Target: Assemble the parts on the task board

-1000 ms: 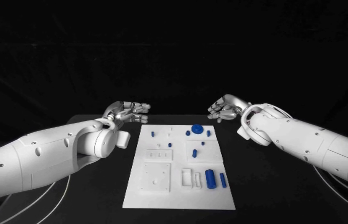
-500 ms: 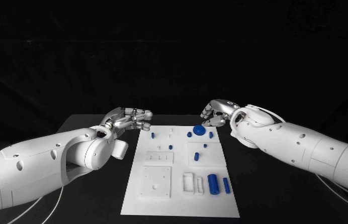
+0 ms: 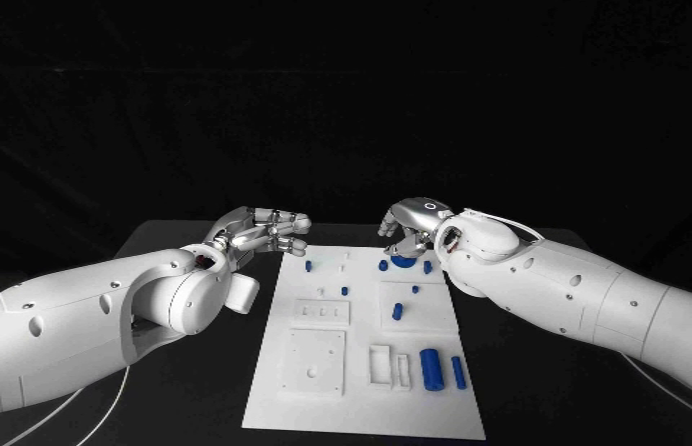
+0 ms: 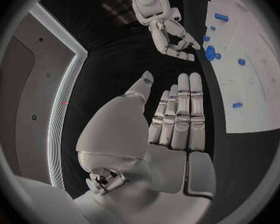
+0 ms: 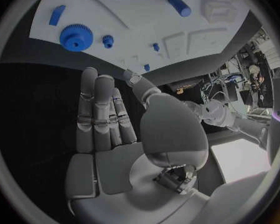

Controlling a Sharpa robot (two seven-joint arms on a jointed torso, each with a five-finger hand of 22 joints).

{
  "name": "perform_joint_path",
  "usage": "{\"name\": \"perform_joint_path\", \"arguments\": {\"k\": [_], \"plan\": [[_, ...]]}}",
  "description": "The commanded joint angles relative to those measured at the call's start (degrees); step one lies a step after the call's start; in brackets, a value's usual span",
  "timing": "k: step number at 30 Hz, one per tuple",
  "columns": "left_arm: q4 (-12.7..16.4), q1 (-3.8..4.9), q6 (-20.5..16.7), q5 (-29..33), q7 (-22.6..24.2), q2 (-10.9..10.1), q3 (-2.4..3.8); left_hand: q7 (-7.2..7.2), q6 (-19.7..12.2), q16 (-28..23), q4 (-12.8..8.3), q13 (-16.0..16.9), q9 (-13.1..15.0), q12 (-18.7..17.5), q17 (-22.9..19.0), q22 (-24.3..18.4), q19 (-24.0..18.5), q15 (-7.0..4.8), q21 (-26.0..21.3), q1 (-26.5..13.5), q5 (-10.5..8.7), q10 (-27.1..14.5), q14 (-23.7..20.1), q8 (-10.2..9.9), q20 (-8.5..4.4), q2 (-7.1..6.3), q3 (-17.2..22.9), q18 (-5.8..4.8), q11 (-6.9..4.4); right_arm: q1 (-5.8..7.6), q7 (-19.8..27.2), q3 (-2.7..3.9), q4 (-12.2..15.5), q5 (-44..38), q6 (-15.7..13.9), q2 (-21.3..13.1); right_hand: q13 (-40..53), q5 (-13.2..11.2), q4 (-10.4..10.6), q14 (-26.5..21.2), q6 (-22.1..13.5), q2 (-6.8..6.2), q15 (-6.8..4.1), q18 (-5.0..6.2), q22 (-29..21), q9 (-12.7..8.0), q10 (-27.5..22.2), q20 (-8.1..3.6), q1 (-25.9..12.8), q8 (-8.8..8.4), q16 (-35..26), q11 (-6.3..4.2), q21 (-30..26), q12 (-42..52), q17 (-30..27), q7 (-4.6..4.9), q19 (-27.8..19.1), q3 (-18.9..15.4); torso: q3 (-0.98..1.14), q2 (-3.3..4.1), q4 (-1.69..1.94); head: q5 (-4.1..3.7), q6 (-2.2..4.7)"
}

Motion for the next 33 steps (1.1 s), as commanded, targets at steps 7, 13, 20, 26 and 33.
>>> {"name": "perform_joint_path", "arguments": {"k": [7,13,20,26,33], "plan": [[1.14,0.86,1.09,-1.01,0.47,-0.11,0.12,0.33,-0.45,0.48,0.01,0.04,0.05,-0.05,0.18,0.06,0.26,-0.06,0.51,-0.47,-0.04,-0.80,0.23,-0.14,-0.13,-0.25,-0.08,-0.04,0.26,0.08,-2.64,-0.15,-0.35,-5.52,3.72,1.25,0.02,-0.93,0.61,-0.49,0.05,-0.42,0.09,0.63,7.00,0.04,-0.72,0.38,0.53,0.18,0.74,0.11,-5.46,0.26,-0.57,-0.45,1.63,0.68,-0.41,1.16,0.38,-0.25,0.22],[1.44,1.10,0.68,-1.09,0.73,-0.18,0.13,0.33,-0.67,0.76,0.10,0.04,0.05,-0.06,0.31,0.13,0.44,-0.14,0.81,-0.33,0.01,-1.06,0.45,-0.12,-0.19,-0.46,0.02,0.04,0.27,0.08,-3.31,-0.26,-0.23,-6.15,5.37,1.33,0.01,-1.13,0.43,-0.54,0.04,-0.30,0.10,1.28,18.48,0.03,-0.82,0.89,0.42,0.15,0.85,0.09,-16.32,0.23,-0.73,-0.45,5.38,0.61,-0.67,1.66,0.27,-0.64,0.17],[1.39,1.17,0.73,-1.12,0.72,-0.05,0.14,0.47,-0.65,0.73,0.35,0.04,0.05,-0.05,0.34,0.03,-0.05,0.03,0.87,-0.41,0.01,-1.01,-0.08,-0.10,-0.05,-0.61,0.12,-0.02,0.37,0.07,-4.19,-0.66,-0.71,-6.98,6.63,1.55,0.02,-1.32,0.50,-0.48,-0.01,-0.44,0.16,1.62,19.92,0.03,-0.93,1.28,0.52,0.15,0.76,0.14,-18.02,0.24,-0.78,-0.50,5.87,0.56,-0.83,2.28,0.10,-0.65,0.18],[1.40,1.18,0.58,-1.12,0.68,0.08,0.14,0.60,-1.00,1.10,0.41,0.04,0.05,-0.06,0.49,0.06,0.27,-0.05,1.22,-0.35,0.00,-1.69,0.32,-0.13,-0.10,-0.77,0.21,0.12,0.51,0.05,-4.62,-0.95,-1.08,-7.37,5.81,1.68,0.02,-2.08,0.48,-0.49,0.12,-0.52,0.14,1.83,22.79,0.03,-0.71,1.35,0.47,0.16,0.84,0.14,-20.73,0.25,-0.71,-0.35,6.90,1.70,-0.86,2.88,0.41,-0.63,0.21],[1.44,1.18,0.55,-1.12,0.63,0.18,0.14,0.63,-1.08,1.20,0.49,0.05,0.05,-0.03,0.53,0.06,0.26,-0.04,1.34,-0.32,0.02,-1.84,0.28,-0.10,-0.09,-0.82,0.30,0.15,0.54,0.01,-5.31,-1.09,-1.82,-7.73,5.33,2.20,0.02,-2.91,0.67,-0.48,0.11,-0.94,0.17,2.11,24.81,0.04,-0.79,1.63,0.42,0.17,0.73,0.17,-22.39,0.25,-0.92,-0.34,7.32,2.83,-0.96,3.47,0.74,-0.76,0.44]]}}
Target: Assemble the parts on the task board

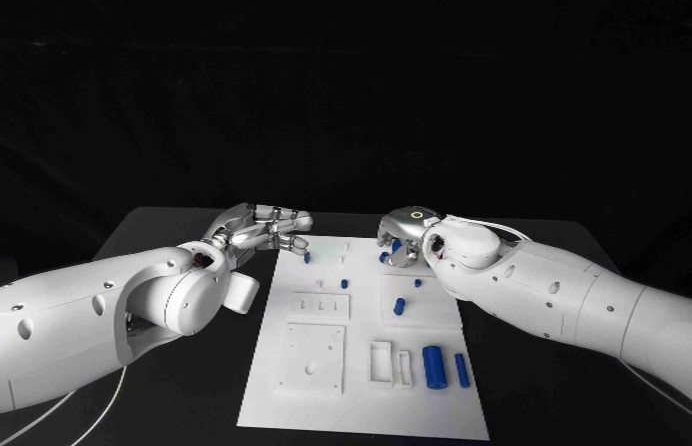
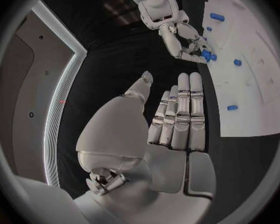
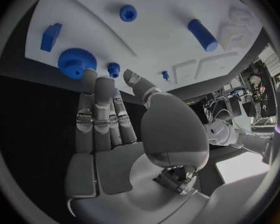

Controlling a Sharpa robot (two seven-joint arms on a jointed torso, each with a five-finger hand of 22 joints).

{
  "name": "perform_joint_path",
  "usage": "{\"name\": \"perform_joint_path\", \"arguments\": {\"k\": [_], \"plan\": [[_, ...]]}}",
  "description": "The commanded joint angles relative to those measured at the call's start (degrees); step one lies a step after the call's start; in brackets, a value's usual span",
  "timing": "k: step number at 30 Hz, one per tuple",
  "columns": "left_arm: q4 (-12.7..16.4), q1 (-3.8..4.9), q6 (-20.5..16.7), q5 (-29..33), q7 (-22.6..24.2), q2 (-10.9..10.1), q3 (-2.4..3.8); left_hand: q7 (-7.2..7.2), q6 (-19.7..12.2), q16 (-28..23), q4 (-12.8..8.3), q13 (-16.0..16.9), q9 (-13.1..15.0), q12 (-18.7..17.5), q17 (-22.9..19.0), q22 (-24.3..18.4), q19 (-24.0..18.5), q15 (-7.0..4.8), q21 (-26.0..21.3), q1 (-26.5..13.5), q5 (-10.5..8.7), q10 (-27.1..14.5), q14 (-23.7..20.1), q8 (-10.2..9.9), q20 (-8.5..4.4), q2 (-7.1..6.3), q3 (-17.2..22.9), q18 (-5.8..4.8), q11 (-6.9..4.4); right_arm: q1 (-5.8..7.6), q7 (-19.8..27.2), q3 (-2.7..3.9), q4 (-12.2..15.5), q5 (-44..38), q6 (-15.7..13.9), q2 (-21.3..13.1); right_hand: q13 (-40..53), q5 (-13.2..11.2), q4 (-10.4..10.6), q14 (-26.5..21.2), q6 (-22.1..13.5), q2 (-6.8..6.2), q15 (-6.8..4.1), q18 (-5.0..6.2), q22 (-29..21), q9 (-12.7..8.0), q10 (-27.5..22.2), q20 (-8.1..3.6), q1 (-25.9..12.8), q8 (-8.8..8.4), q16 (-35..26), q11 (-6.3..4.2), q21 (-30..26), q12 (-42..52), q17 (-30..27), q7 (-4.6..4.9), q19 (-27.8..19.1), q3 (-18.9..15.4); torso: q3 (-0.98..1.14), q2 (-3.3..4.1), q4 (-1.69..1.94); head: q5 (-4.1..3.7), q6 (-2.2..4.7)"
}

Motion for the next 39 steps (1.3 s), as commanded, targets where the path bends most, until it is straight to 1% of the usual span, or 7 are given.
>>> {"name": "perform_joint_path", "arguments": {"k": [1,13,20,23,30,33,39], "plan": [[0.21,0.14,0.27,-0.26,0.60,0.13,0.06,0.01,-0.46,0.35,0.37,0.06,0.07,-0.04,0.09,-0.01,0.02,-0.04,0.25,0.02,0.01,-0.40,0.30,-0.09,0.12,-0.57,0.18,0.40,0.04,-0.03,-1.15,-0.07,-0.36,-1.52,0.31,0.30,0.03,-0.55,-0.04,-0.31,0.15,-0.61,0.01,1.02,0.49,0.05,-0.19,0.17,0.12,0.18,-0.02,-0.05,-0.46,0.25,-0.17,-0.36,0.50,0.47,-0.05,0.53,0.25,-0.05,0.16],[0.35,0.14,0.41,-0.27,0.51,0.13,0.06,0.00,-0.43,0.50,0.42,0.07,0.07,-0.03,0.15,-0.01,0.04,-0.05,0.41,0.07,0.02,-0.50,0.31,-0.08,0.11,-0.62,0.23,0.43,0.06,-0.10,-1.23,-0.15,-1.58,-1.64,-0.14,1.06,0.02,-2.12,-0.06,-0.30,0.44,-0.62,-0.05,1.02,3.32,0.06,0.23,-0.04,-0.04,0.19,0.21,-0.12,-2.60,0.24,-0.27,-0.37,1.34,2.97,-0.19,1.39,0.51,-0.22,0.67],[0.29,0.14,0.48,-0.27,0.41,0.06,0.06,0.00,-0.43,0.50,0.42,0.07,0.07,-0.03,0.15,-0.01,0.04,-0.05,0.41,0.07,0.02,-0.50,0.31,-0.08,0.11,-0.62,0.23,0.43,0.06,-0.11,-1.53,-0.16,-1.70,-1.79,0.11,0.94,0.03,-2.50,-0.21,-0.38,1.32,-0.67,-0.24,0.96,5.18,0.07,1.42,-0.38,-0.47,0.16,0.44,-0.38,-2.81,0.24,-0.12,-0.32,1.38,5.69,-0.15,1.56,0.37,-0.19,0.69],[0.26,0.14,0.52,-0.27,0.38,0.03,0.06,0.00,-0.43,0.50,0.42,0.07,0.07,-0.03,0.15,-0.01,0.04,-0.05,0.41,0.07,0.02,-0.50,0.31,-0.08,0.11,-0.62,0.23,0.43,0.06,-0.13,-1.60,-0.16,-1.68,-1.87,0.27,0.86,0.01,-2.43,-0.21,-0.42,1.46,-0.83,-0.28,0.83,6.23,0.08,1.61,-0.56,-0.60,0.18,0.46,-0.44,-3.04,0.22,-0.10,-0.26,1.43,6.35,-0.17,1.67,0.39,-0.25,0.76],[0.20,0.14,0.56,-0.28,0.34,0.06,0.06,0.01,-0.39,0.71,0.53,0.07,0.07,-0.03,0.22,-0.06,-0.07,-0.05,0.73,0.10,0.00,-0.61,0.22,-0.08,0.11,-0.63,0.29,0.45,0.08,-0.17,-1.71,-0.17,-1.23,-1.97,0.58,0.82,0.07,-2.60,-0.19,-0.40,3.33,-0.13,-0.70,0.61,7.55,0.22,4.11,-0.89,-0.46,0.31,0.53,-1.11,-3.45,0.27,-0.01,-0.54,1.46,7.36,-0.20,1.87,0.54,-0.31,0.93],[0.16,0.14,0.58,-0.28,0.32,0.03,0.06,0.01,-0.39,0.71,0.53,0.07,0.07,-0.03,0.22,-0.06,-0.07,-0.05,0.73,0.10,0.00,-0.61,0.22,-0.08,0.11,-0.63,0.29,0.45,0.08,-0.17,-1.87,-0.17,-1.11,-2.24,0.36,0.81,0.07,-3.48,-0.59,-0.42,4.86,0.41,-0.99,0.46,7.91,0.30,5.72,-1.17,0.01,0.26,0.46,-1.52,-3.16,0.25,0.00,-0.70,1.24,8.07,-0.20,1.99,0.55,-0.30,1.07],[0.13,0.14,0.60,-0.29,0.29,0.03,0.06,0.01,-0.39,0.73,0.53,0.07,0.07,-0.03,0.23,-0.07,-0.08,-0.05,0.76,0.10,0.00,-0.61,0.22,-0.09,0.10,-0.63,0.29,0.45,0.08,-0.18,-1.87,-0.17,-1.12,-2.11,-0.31,0.86,0.08,-3.70,-0.53,-0.36,5.96,0.81,-1.23,-0.08,7.85,0.31,6.87,-1.62,-0.45,0.26,0.43,-1.91,-2.43,0.27,0.11,-0.96,0.99,8.19,-0.24,2.14,0.51,-0.35,1.20]]}}
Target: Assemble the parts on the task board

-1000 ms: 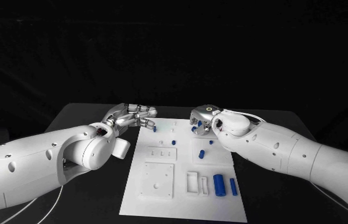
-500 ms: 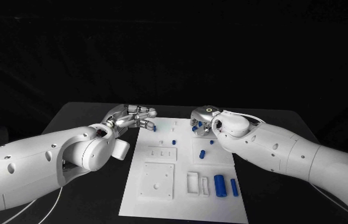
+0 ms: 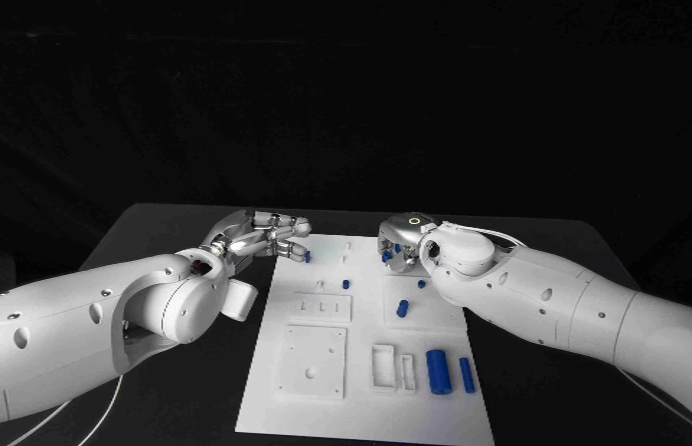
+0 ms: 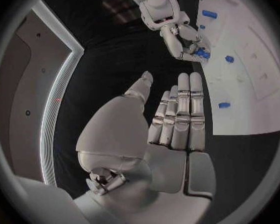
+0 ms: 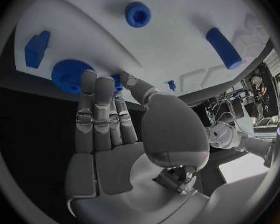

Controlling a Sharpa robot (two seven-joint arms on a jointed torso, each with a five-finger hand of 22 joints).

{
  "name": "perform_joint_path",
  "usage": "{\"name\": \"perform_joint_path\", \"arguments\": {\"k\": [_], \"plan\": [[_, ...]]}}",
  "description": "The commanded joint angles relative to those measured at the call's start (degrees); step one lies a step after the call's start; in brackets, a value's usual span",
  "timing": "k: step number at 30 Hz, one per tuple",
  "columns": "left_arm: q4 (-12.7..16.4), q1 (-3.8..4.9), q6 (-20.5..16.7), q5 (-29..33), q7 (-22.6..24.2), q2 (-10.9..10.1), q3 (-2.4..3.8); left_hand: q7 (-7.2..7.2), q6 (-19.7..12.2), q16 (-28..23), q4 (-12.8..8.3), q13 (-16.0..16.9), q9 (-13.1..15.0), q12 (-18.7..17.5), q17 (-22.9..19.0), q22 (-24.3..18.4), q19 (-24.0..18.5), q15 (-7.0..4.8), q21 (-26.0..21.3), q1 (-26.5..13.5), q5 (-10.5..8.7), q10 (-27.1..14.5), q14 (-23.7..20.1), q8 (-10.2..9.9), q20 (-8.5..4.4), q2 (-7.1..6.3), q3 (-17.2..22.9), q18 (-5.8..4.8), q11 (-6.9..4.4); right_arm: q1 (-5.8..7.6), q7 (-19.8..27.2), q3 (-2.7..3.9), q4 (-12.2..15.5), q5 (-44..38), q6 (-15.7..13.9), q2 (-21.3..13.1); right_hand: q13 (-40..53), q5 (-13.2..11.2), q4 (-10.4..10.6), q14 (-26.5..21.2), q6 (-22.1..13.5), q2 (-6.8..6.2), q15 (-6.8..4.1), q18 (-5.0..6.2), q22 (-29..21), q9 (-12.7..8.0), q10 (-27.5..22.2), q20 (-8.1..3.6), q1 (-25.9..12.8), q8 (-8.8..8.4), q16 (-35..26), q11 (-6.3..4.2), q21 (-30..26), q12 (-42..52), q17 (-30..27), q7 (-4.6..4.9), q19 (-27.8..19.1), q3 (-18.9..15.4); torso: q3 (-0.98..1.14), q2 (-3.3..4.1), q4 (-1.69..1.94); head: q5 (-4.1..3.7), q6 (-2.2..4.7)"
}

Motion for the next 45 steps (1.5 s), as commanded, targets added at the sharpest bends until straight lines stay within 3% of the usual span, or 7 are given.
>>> {"name": "perform_joint_path", "arguments": {"k": [1,4,8,15,22,31,45], "plan": [[0.06,0.13,0.59,-0.21,0.36,0.09,0.06,0.00,-0.39,0.40,0.24,0.07,0.07,-0.03,0.07,-0.08,-0.08,-0.07,0.22,0.09,0.00,-0.42,0.23,-0.09,0.09,-0.63,-0.03,0.48,-0.13,-0.11,-0.37,-0.07,0.11,-0.73,-0.16,0.05,0.09,-0.45,0.27,0.11,0.75,0.77,-0.49,0.07,1.24,0.10,0.80,-0.66,-0.25,0.17,0.22,-0.22,0.30,0.27,0.11,-0.21,-0.02,-0.03,-0.04,0.15,0.00,-0.04,0.10],[0.02,0.13,0.75,-0.21,0.35,0.13,0.06,0.01,-0.39,0.41,0.23,0.07,0.07,-0.03,0.07,-0.09,-0.09,-0.07,0.22,0.10,0.00,-0.42,0.23,-0.09,0.09,-0.63,-0.02,0.48,-0.13,-0.11,-0.21,-0.07,0.20,0.58,-0.21,0.08,0.11,-0.94,1.32,0.12,1.66,1.71,-0.73,-0.54,1.04,0.23,1.77,-1.08,-1.00,0.19,0.32,-0.64,0.22,0.27,0.25,-0.56,0.08,-0.45,-0.05,0.17,0.00,-0.03,0.03],[-0.07,0.13,0.87,-0.21,0.29,0.18,0.06,0.02,-0.39,0.42,0.18,0.07,0.07,-0.03,0.07,-0.10,-0.11,-0.08,0.26,0.18,0.01,-0.44,0.22,-0.09,0.09,-0.62,0.00,0.48,-0.13,-0.11,-0.38,-0.07,0.24,1.69,-1.32,0.05,0.13,-0.76,1.33,0.05,2.66,2.24,-1.08,-1.94,0.99,0.45,2.85,-2.58,-0.63,0.24,0.42,-0.99,-0.14,0.29,0.47,-0.74,0.38,-0.70,-0.07,0.27,0.06,-0.01,0.14],[-0.28,0.13,1.01,-0.30,0.07,0.25,0.05,0.03,-0.33,0.46,-0.37,0.07,0.07,-0.03,0.07,-0.09,-0.13,-0.12,0.49,0.83,0.15,-0.45,0.20,-0.08,0.03,-0.44,0.17,0.52,-0.13,-0.11,-3.13,-0.01,1.20,1.89,-7.22,-0.34,0.15,-2.56,0.67,-0.04,4.89,2.73,-2.01,-5.28,1.22,1.03,5.54,-5.99,0.27,0.21,0.29,-1.89,0.61,0.31,0.76,-1.27,0.13,0.89,-0.14,0.39,0.12,0.02,0.35],[-0.32,0.13,1.29,-0.61,0.01,0.34,0.05,0.06,-0.40,0.41,-1.86,0.07,0.07,-0.03,-0.02,0.31,-0.70,-0.16,1.42,1.30,0.27,-0.51,0.15,-0.09,-0.03,-0.02,-0.08,0.57,-0.11,-0.11,-5.52,0.25,2.34,1.62,-11.79,-0.14,0.13,-2.75,0.86,0.02,5.40,2.53,-2.16,-5.85,1.19,0.74,5.79,-6.48,0.57,0.22,0.05,-2.03,0.77,0.31,0.81,-1.40,0.04,0.61,-0.15,0.43,0.13,0.24,0.53],[-0.37,0.13,1.29,-1.14,0.03,0.35,0.05,0.08,-0.37,0.31,-2.87,0.06,0.07,-0.04,-0.11,0.56,-1.10,-0.17,2.01,2.10,-0.05,-0.37,0.12,-0.09,-0.05,-0.50,-0.42,0.58,-0.12,-0.11,-7.11,0.97,1.57,1.10,-15.97,2.58,0.11,-2.80,0.93,0.10,5.49,2.53,-2.20,-6.10,1.19,0.34,5.69,-6.73,0.93,0.22,-0.23,-2.01,0.87,0.31,0.89,-1.41,-0.07,0.37,-0.17,0.51,0.17,0.25,0.67],[-0.88,0.12,1.69,-1.24,0.02,1.10,0.05,0.08,-0.47,0.31,-2.55,0.07,0.07,-0.04,-0.13,0.51,-1.22,-0.14,2.10,1.82,-0.05,-0.42,0.13,-0.09,0.01,-0.52,-0.60,0.57,-0.11,-1.02,-7.00,1.23,-2.51,0.57,-13.56,7.67,0.10,-2.80,0.90,0.13,5.38,2.59,-2.18,-6.21,1.17,0.23,5.48,-6.79,1.06,0.21,-0.52,-1.96,1.00,0.31,1.01,-1.36,-0.29,0.15,-0.14,0.76,0.48,0.55,0.90]]}}
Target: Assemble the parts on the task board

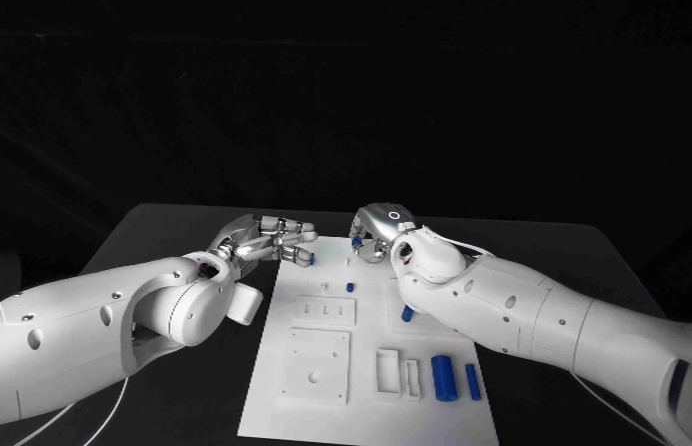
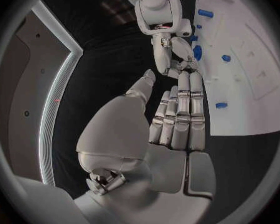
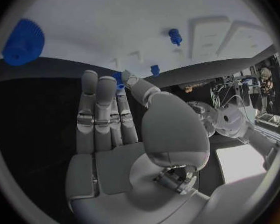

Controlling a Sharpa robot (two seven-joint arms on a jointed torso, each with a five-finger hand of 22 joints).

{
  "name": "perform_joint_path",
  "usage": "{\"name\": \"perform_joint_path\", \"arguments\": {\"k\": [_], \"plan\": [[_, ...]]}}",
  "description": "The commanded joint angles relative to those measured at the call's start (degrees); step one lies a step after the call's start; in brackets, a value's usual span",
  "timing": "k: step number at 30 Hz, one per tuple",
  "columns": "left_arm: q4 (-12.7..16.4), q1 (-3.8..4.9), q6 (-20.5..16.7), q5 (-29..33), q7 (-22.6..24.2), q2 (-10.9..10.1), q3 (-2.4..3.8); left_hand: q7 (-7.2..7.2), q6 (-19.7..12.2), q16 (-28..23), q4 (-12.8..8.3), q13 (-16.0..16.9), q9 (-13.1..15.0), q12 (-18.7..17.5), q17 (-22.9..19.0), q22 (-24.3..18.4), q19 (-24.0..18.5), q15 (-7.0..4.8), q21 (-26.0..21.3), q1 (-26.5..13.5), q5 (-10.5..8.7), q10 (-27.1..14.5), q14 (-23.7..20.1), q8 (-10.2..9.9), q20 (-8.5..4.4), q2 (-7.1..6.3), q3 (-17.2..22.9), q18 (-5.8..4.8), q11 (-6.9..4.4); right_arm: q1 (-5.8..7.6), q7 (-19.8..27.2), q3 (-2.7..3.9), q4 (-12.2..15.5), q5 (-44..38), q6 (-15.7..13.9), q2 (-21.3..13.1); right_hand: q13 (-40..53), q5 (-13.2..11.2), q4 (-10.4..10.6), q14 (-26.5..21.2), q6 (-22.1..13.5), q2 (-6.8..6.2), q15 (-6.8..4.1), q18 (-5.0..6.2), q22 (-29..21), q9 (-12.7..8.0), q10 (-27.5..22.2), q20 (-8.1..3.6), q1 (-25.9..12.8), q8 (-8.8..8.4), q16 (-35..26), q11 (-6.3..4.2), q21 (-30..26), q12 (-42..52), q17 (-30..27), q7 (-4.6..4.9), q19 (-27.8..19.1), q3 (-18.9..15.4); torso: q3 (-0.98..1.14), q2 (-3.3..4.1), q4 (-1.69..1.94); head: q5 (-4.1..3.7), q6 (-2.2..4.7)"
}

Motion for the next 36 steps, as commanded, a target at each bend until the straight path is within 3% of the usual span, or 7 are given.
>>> {"name": "perform_joint_path", "arguments": {"k": [1,5,11,31,36], "plan": [[0.06,0.12,1.12,-0.34,0.29,0.17,0.06,0.08,-0.47,0.08,0.07,0.07,0.08,-0.04,-0.06,0.00,-0.49,-0.14,0.32,0.18,-0.05,-0.22,0.13,-0.09,-0.09,-0.25,-0.20,0.58,0.09,-0.17,-0.41,0.02,-0.71,-1.05,0.97,0.54,0.07,-0.07,0.06,0.05,0.25,0.67,-0.26,-0.38,1.22,-0.05,0.69,-0.42,0.90,0.38,-0.25,-0.63,0.37,0.39,0.05,-0.02,-0.10,-0.29,-0.02,0.17,0.22,0.09,0.05],[-0.01,0.12,1.14,-0.35,0.26,0.24,0.06,0.10,-0.52,0.09,0.15,0.07,0.08,-0.04,-0.06,-0.04,-0.50,-0.14,0.36,0.17,-0.06,-0.26,0.14,-0.09,-0.08,-0.29,-0.25,0.59,0.10,-0.29,-0.61,0.02,-1.43,-1.18,1.62,1.00,0.07,-0.07,0.06,0.05,0.25,0.67,-0.26,-0.38,1.22,-0.05,0.69,-0.42,0.90,0.38,-0.25,-0.63,0.37,0.39,0.05,-0.02,-0.10,-0.29,-0.10,0.35,0.47,-0.11,0.08],[-0.29,0.12,1.10,-0.42,0.22,0.39,0.06,0.14,-0.68,0.09,0.21,0.07,0.07,-0.04,-0.06,-0.07,-0.49,-0.13,0.37,0.18,-0.06,-0.33,0.14,-0.12,-0.07,-0.30,-0.25,0.60,0.13,-0.34,-0.47,0.02,-2.21,-1.29,2.09,1.63,0.07,-0.07,0.01,0.10,0.22,0.68,-0.25,-0.39,1.22,-0.05,0.66,-0.41,0.81,0.38,-0.36,-0.62,0.42,0.40,0.06,-0.01,-0.16,-0.35,-0.10,0.33,0.26,-0.05,0.16],[-0.40,0.12,1.37,-0.71,0.06,0.66,0.07,0.21,-0.96,0.08,0.26,0.07,0.07,-0.04,-0.08,-0.16,-0.50,-0.11,0.42,0.38,-0.05,-0.52,0.12,-0.12,-0.06,-0.46,-0.22,0.62,0.18,-0.35,-3.35,0.02,-3.49,-3.32,-1.30,2.52,0.08,-0.05,-0.33,0.15,0.35,0.37,-0.31,-0.38,1.27,-0.04,0.83,-0.55,0.69,0.37,-0.40,-0.63,1.10,0.40,0.35,-0.05,-0.31,0.56,-0.10,0.37,0.24,-0.16,0.41],[-0.41,0.12,1.37,-0.71,0.03,0.73,0.07,0.23,-1.15,0.08,0.45,0.07,0.07,-0.03,-0.09,-0.30,-0.52,-0.10,0.50,0.44,-0.06,-0.58,0.13,-0.09,-0.04,-0.54,-0.20,0.63,0.19,-0.34,-3.42,0.02,-3.69,-3.32,-1.25,2.84,0.08,-0.05,-0.27,0.15,0.37,0.28,-0.31,-0.37,1.26,-0.04,0.82,-0.53,0.61,0.37,-0.40,-0.63,1.22,0.39,0.38,-0.04,-0.35,0.61,-0.16,0.38,0.25,0.34,0.57]]}}
